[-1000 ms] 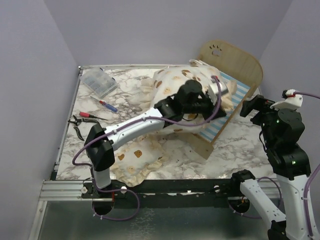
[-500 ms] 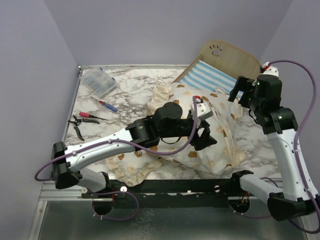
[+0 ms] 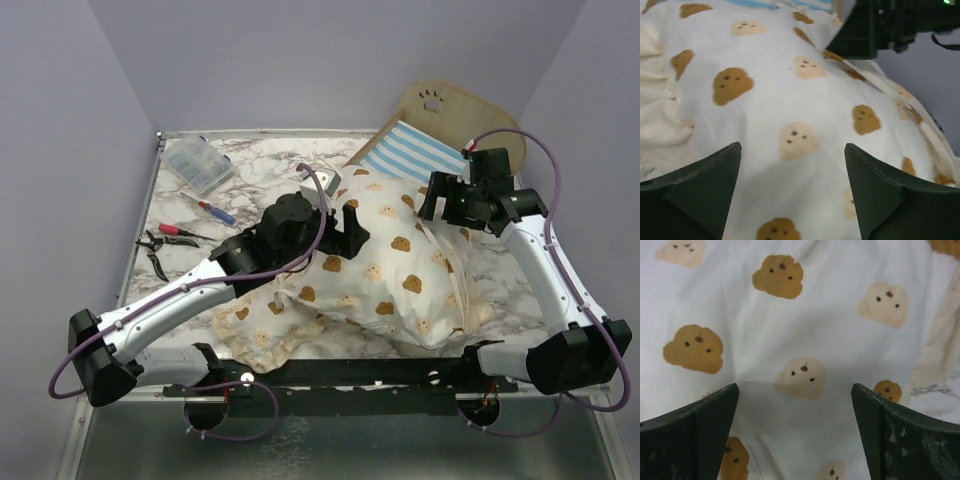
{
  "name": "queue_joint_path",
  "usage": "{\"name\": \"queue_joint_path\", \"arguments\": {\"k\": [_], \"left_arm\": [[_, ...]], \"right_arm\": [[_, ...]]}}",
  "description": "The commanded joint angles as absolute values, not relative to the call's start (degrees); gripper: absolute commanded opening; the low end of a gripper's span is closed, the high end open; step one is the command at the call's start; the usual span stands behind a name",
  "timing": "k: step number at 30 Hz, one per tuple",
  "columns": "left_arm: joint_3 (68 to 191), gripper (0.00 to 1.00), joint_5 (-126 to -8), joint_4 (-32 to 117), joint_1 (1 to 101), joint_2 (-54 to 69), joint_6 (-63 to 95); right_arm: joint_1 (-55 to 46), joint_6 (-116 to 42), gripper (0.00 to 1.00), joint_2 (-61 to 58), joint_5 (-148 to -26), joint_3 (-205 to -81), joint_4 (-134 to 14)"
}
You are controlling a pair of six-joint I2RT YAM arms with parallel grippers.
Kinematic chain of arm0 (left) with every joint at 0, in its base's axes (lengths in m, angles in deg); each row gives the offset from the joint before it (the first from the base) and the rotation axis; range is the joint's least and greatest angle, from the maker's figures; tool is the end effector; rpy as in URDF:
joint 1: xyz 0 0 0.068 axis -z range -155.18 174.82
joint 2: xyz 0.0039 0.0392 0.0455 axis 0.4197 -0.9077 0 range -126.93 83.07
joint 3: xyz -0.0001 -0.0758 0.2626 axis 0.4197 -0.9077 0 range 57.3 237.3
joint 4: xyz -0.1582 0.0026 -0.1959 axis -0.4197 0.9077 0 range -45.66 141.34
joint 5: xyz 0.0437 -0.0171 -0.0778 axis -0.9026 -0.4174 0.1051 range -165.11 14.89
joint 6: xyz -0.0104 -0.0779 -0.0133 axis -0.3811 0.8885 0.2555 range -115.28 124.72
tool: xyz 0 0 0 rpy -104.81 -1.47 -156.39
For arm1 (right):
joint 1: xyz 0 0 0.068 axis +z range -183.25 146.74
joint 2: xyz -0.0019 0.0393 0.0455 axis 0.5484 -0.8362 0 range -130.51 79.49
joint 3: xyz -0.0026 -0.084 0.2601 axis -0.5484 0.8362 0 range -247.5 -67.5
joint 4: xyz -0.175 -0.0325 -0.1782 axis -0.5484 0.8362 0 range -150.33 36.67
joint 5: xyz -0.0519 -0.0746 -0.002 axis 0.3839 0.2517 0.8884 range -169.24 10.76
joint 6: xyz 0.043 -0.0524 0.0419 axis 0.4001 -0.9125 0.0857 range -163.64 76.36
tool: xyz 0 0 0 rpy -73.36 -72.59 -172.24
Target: Set up the pet bed
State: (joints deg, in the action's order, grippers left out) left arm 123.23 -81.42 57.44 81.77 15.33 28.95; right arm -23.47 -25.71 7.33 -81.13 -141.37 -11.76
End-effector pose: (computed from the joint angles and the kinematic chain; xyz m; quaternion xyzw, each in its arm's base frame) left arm 0.1665 -0.2420 0.3743 0.1908 0.7691 -0.3628 0.4904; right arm 0.2649 0.0480 0.3282 0.0599 0.9280 0.1029 0.3532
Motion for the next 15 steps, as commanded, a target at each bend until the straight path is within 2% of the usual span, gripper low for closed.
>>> {"name": "queue_joint_path", "arguments": {"k": [1,4,6,7,8,11,13,14,15], "left_arm": [[119.0,0.85,-77.5,55.4,75.5,13.3,36.7],[118.9,0.85,-74.4,51.0,74.3,9.6,38.0],[120.3,0.83,-71.8,49.8,74.1,5.8,38.5],[121.1,0.78,-70.6,49.5,74.1,4.0,38.6],[121.8,0.71,-69.6,49.4,74.1,2.3,38.7],[123.1,0.33,-68.3,49.2,74.1,-0.8,38.8],[124.5,0.13,-68.5,49.3,74.2,-0.7,37.3],[125.5,0.05,-68.9,49.4,74.1,-0.6,36.1],[126.8,0.0,-69.4,49.6,74.0,-0.5,34.7]], "right_arm": [[-23.3,-25.3,1.0,4.0,-89.4,-136.8,-14.9],[-23.2,-25.0,0.95,3.5,-91.4,-133.9,-17.6],[-23.2,-25.0,0.84,3.8,-92.9,-132.3,-19.2],[-23.2,-25.0,0.76,4.0,-93.8,-131.7,-19.9],[-23.2,-25.1,0.68,4.3,-94.6,-131.3,-20.4],[-23.2,-25.5,0.32,5.7,-95.5,-131.3,-21.3],[-23.2,-25.9,0.12,7.0,-95.0,-132.1,-21.8],[-23.2,-25.8,0.03,7.9,-94.4,-132.7,-22.2],[-23.2,-25.8,0.01,8.5,-93.8,-133.4,-22.6]]}}
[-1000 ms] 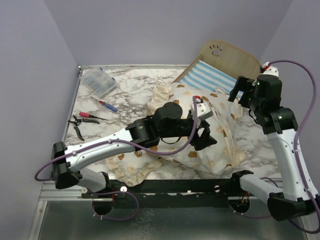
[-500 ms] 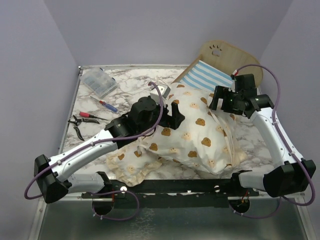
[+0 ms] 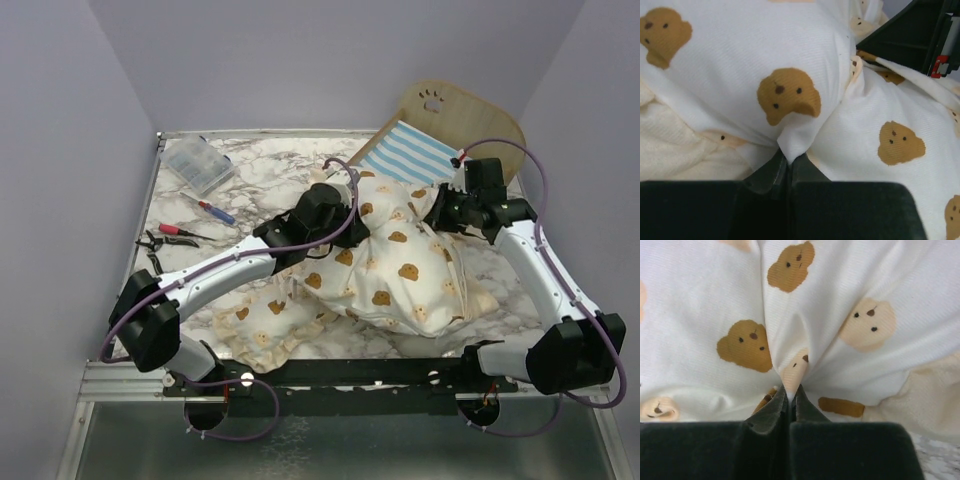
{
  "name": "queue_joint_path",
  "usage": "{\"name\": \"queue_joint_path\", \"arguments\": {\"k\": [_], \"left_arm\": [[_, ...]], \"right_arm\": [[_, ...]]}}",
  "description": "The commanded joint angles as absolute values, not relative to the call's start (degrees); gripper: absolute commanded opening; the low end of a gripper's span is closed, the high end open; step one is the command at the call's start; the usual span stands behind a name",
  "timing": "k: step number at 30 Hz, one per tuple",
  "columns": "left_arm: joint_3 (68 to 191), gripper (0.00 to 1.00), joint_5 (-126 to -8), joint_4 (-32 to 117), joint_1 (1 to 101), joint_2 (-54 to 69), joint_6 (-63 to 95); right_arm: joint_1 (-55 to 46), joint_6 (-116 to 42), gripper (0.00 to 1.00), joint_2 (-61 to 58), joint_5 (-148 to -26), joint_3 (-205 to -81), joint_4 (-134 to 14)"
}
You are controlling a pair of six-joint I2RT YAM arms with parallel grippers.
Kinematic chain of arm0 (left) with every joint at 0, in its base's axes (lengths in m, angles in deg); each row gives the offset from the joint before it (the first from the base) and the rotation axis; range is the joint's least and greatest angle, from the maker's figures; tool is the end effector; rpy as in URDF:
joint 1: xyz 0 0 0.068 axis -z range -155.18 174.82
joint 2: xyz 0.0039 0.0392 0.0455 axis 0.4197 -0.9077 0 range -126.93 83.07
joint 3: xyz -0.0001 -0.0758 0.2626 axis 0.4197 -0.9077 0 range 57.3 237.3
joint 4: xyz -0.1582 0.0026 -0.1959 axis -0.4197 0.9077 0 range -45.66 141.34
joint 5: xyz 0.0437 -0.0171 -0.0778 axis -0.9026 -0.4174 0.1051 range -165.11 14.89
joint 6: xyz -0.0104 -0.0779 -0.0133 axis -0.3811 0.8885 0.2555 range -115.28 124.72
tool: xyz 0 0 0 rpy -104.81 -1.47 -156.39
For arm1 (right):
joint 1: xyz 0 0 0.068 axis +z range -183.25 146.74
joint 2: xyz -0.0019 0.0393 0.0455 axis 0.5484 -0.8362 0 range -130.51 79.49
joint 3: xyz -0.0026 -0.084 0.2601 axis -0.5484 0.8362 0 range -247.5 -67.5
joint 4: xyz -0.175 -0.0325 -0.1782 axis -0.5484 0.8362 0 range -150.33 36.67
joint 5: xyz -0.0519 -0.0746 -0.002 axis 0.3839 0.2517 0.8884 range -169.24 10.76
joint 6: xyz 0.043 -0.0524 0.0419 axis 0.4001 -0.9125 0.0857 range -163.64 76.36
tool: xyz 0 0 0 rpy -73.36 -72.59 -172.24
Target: Set up the pet bed
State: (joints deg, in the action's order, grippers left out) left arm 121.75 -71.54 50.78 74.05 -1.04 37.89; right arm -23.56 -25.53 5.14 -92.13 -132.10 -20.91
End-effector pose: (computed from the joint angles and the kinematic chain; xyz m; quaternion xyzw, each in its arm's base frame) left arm 0.2332 -0.2769 0.2915 0.1348 0.8375 -0.3683 0.3805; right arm 0.2756 0.0626 0.2810 0.0292 0.9317 0.1854 0.3111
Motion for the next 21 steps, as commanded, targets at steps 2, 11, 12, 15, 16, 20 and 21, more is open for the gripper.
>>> {"name": "queue_joint_path", "arguments": {"k": [2,11,12,15,16,20,21], "left_arm": [[130.0,0.0,-69.8,50.2,73.5,-0.9,31.2],[152.1,0.0,-71.2,54.6,68.5,-11.3,13.0],[154.6,0.0,-71.5,54.9,68.1,-12.7,11.2],[162.4,0.0,-73.7,55.1,67.5,-17.2,5.9],[164.6,0.0,-74.5,55.1,67.3,-18.9,5.1],[171.9,0.0,-74.7,56.0,66.1,-25.8,2.9],[172.7,0.0,-74.7,56.2,66.0,-27.4,3.1]], "right_arm": [[-23.2,-25.7,0.0,10.0,-92.1,-135.2,-24.0],[-23.2,-27.4,0.0,12.8,-77.3,-143.9,-35.0],[-23.2,-27.6,0.0,13.0,-75.6,-144.3,-36.6],[-23.2,-28.6,0.0,13.7,-71.7,-143.7,-42.2],[-23.2,-29.2,0.0,13.9,-70.7,-142.9,-44.4],[-23.2,-30.9,0.0,11.6,-67.6,-142.1,-47.4],[-23.3,-31.1,0.0,11.1,-67.4,-141.4,-48.2]]}}
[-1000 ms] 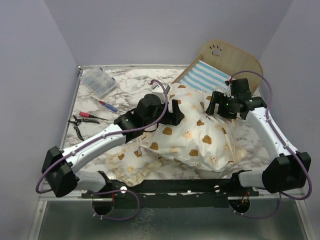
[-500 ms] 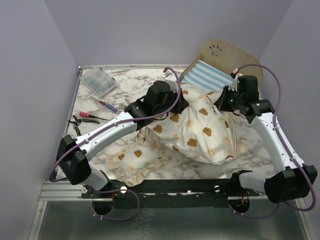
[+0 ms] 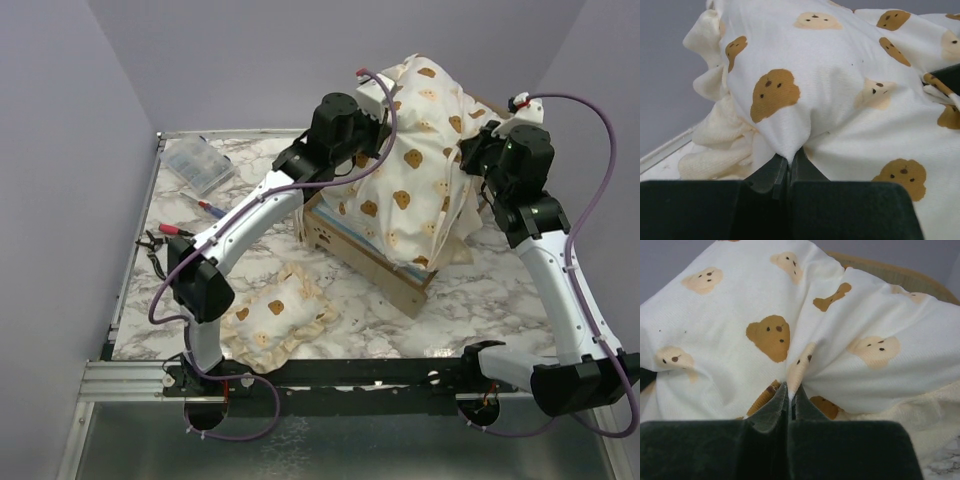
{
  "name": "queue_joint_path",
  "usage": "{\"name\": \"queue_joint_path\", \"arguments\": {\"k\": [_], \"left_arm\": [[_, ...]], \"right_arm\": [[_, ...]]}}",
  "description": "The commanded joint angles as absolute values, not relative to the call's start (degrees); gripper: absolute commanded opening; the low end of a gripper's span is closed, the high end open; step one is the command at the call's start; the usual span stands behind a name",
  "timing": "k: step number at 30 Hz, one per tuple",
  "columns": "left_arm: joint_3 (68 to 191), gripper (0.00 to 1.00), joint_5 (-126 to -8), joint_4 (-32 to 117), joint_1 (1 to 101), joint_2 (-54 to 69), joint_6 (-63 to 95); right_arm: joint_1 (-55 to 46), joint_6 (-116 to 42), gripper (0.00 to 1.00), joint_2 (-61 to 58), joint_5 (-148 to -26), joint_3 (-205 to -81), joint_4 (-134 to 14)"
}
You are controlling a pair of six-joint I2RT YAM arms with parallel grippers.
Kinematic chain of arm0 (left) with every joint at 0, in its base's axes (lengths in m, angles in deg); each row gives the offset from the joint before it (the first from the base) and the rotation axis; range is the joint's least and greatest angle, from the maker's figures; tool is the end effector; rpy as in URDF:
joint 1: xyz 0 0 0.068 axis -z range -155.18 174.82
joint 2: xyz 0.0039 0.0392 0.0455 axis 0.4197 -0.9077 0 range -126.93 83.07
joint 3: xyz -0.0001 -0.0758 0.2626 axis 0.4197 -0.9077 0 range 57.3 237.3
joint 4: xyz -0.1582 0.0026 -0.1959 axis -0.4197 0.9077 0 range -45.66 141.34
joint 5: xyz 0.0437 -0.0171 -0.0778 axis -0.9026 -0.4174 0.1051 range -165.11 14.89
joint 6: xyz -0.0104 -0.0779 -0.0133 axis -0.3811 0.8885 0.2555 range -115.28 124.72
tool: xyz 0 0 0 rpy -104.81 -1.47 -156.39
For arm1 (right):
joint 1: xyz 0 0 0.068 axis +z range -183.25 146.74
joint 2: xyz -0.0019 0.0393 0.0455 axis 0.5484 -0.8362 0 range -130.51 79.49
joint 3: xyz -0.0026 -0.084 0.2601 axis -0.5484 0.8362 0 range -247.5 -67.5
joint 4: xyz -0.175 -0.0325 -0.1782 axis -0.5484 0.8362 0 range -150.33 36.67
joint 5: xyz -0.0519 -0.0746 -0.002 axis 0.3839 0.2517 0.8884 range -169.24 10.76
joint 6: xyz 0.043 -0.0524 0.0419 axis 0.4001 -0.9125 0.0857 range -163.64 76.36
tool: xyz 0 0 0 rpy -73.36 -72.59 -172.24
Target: Set up the pet bed
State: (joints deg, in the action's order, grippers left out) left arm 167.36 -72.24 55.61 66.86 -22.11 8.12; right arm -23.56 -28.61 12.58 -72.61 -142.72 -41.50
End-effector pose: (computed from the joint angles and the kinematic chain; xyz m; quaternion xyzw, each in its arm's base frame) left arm 0.3391 -0.3103 0.4326 0.2623 0.6977 -0.2747 0.6075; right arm 0.2769 0.0393 0.4241 0.0726 0.7652 0.0932 0.6329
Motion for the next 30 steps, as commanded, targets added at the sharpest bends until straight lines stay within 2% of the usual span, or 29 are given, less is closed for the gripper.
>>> {"name": "queue_joint_path", "arguments": {"k": [1,7,13,22,28,29,30], "left_arm": [[173.2,0.0,-74.7,56.3,65.8,-28.5,3.3],[169.8,0.02,-76.1,56.2,64.9,-32.0,7.9],[165.5,0.0,-80.7,55.3,63.7,-31.4,10.6],[166.5,0.0,-80.6,51.9,63.3,-30.9,11.7],[165.3,0.0,-79.7,47.8,63.2,-30.8,12.2],[165.2,0.0,-79.6,47.7,63.2,-31.1,12.4],[165.0,0.0,-79.5,47.7,63.2,-31.6,12.8]], "right_arm": [[-23.2,-31.3,0.0,10.7,-67.3,-140.3,-49.4],[-23.3,-32.7,0.04,8.2,-64.1,-134.3,-53.1],[-23.3,-35.3,0.0,4.6,-62.9,-131.8,-56.2],[-23.4,-40.2,0.0,3.7,-59.3,-138.1,-59.2],[-23.3,-45.8,0.01,4.9,-57.8,-137.8,-64.0],[-23.4,-45.9,0.04,4.4,-57.2,-137.5,-63.8],[-23.3,-45.8,0.12,3.9,-56.5,-137.1,-63.8]]}}
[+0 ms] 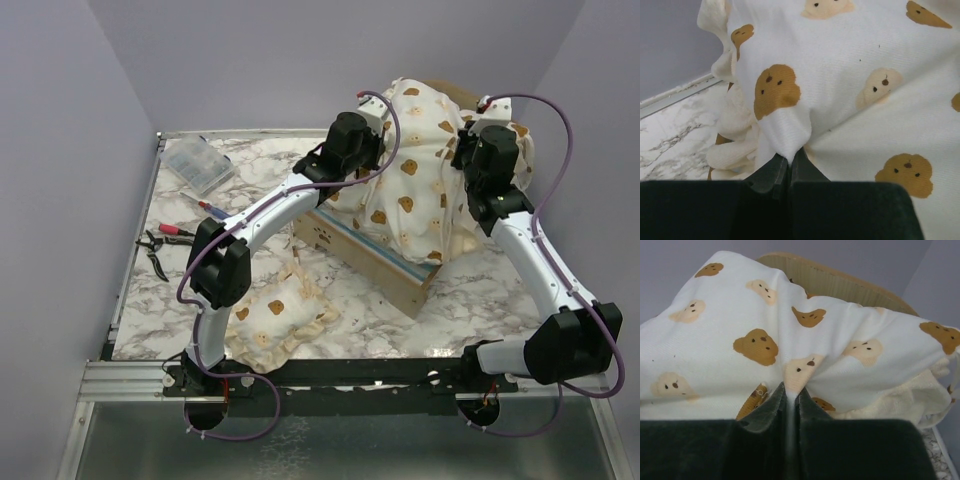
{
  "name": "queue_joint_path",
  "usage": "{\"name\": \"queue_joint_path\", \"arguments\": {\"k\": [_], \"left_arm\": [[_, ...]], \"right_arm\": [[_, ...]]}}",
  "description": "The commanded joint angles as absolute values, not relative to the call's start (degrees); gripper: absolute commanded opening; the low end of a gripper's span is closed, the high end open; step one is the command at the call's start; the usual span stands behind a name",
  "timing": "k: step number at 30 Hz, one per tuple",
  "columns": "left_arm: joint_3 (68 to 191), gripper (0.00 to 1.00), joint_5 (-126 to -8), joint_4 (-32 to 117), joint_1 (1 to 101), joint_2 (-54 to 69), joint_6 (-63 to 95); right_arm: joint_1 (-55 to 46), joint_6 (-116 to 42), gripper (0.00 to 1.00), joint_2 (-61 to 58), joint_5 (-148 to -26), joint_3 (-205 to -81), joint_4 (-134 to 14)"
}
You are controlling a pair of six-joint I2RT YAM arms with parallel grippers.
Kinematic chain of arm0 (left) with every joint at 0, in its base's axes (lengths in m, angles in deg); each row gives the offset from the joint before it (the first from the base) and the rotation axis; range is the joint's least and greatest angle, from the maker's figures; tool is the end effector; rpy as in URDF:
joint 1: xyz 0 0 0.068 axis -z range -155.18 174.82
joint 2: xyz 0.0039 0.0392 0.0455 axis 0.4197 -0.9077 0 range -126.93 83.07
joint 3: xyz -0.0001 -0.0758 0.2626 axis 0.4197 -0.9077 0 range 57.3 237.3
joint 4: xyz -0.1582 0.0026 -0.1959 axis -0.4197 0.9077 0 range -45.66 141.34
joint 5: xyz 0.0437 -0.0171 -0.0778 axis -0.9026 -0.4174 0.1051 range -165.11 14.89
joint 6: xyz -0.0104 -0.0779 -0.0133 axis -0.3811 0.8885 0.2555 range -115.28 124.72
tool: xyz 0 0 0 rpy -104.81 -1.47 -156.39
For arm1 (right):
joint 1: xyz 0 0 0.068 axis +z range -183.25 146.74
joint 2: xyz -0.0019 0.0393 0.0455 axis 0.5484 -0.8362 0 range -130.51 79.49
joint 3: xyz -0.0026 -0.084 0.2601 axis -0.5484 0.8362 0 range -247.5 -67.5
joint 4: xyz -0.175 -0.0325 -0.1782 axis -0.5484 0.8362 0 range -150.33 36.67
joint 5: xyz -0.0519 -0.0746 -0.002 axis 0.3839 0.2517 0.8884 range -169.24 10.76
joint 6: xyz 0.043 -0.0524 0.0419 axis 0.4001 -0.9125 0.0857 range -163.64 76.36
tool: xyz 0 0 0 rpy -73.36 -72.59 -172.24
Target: Set up the pet bed
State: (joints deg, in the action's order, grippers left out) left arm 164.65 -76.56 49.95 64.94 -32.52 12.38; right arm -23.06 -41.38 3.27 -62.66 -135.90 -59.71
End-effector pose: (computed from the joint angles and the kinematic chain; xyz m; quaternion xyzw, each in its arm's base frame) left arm 0.3939 -0.3296 0.3436 0.2125 0.7579 -0.2407 0.5678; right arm 0.3341 0.0402 0.3773 0.0420 0.7541 -0.0385 0.6543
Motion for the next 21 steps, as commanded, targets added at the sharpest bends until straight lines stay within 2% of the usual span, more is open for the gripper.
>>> {"name": "queue_joint_path", "arguments": {"k": [1,4,7,9,11,13,17,21], "left_arm": [[164.6,0.05,-79.4,47.7,63.2,-31.9,13.0],[163.3,0.37,-79.9,47.8,62.9,-32.1,13.7],[161.4,0.56,-80.8,47.9,62.4,-29.4,14.0],[159.8,0.7,-82.3,48.6,62.0,-26.2,14.0],[158.4,0.77,-83.5,50.6,61.6,-22.8,14.3],[155.6,0.79,-84.6,52.5,61.3,-18.6,15.1],[145.9,0.85,-86.7,54.6,61.2,-8.6,16.1],[132.7,0.9,-89.3,55.0,60.9,3.7,16.5]], "right_arm": [[-23.3,-45.4,0.24,3.5,-56.1,-136.2,-63.8],[-23.3,-42.8,0.42,3.3,-55.6,-135.0,-61.1],[-23.3,-38.8,0.64,4.7,-54.4,-136.4,-54.3],[-23.4,-36.8,0.72,5.6,-55.2,-138.7,-47.7],[-23.3,-34.6,0.78,6.7,-57.0,-141.4,-40.9],[-23.3,-32.0,0.8,7.6,-59.2,-142.9,-34.2],[-23.4,-29.2,0.81,8.9,-66.0,-143.1,-23.0],[-23.3,-27.3,0.81,10.5,-75.2,-140.2,-18.4]]}}
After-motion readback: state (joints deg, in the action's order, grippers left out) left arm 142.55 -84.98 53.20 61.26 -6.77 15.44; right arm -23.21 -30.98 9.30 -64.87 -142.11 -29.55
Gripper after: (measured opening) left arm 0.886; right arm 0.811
